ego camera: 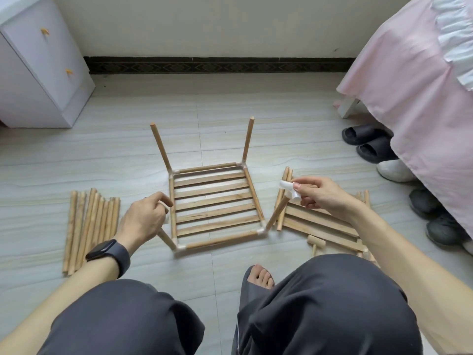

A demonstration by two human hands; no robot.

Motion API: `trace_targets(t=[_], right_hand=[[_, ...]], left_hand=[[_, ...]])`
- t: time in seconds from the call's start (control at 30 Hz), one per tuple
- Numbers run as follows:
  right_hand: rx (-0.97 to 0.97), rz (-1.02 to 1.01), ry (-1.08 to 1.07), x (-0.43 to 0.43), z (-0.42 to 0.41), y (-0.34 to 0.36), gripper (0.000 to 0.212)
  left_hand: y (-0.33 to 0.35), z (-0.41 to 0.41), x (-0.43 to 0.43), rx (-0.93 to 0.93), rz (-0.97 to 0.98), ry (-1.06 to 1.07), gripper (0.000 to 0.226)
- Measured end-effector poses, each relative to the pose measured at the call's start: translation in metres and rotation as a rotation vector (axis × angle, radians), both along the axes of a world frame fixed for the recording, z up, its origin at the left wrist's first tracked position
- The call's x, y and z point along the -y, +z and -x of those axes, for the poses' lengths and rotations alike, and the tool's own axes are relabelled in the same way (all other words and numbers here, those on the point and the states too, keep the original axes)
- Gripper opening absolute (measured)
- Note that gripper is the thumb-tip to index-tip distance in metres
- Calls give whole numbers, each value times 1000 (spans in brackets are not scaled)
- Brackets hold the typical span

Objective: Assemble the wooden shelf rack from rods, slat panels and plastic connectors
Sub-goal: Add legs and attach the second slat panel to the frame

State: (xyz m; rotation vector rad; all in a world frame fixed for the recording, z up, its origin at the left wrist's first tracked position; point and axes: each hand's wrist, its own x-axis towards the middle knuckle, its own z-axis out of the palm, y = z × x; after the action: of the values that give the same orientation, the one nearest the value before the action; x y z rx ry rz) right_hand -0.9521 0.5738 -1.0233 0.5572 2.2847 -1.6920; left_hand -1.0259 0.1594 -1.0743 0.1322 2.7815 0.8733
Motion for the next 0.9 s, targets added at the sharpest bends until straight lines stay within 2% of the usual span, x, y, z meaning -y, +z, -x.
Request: trace_targets(t=[0.17,0.4,0.73,0.9], right_hand=[[-10,-70,123,5,1,5,22],[-56,-144,153,4,4,2,21],[-64,-52,-145,4,8,-20,25],[43,40,-206,15,13,-27,33]], left_hand=[[-2,2,-2,-14,-16,28,37],[-9,5,-1,-40,-49,54,35],[-16,7,0,-56,-84,65,34],[-18,6,0,-66,-107,74,36]])
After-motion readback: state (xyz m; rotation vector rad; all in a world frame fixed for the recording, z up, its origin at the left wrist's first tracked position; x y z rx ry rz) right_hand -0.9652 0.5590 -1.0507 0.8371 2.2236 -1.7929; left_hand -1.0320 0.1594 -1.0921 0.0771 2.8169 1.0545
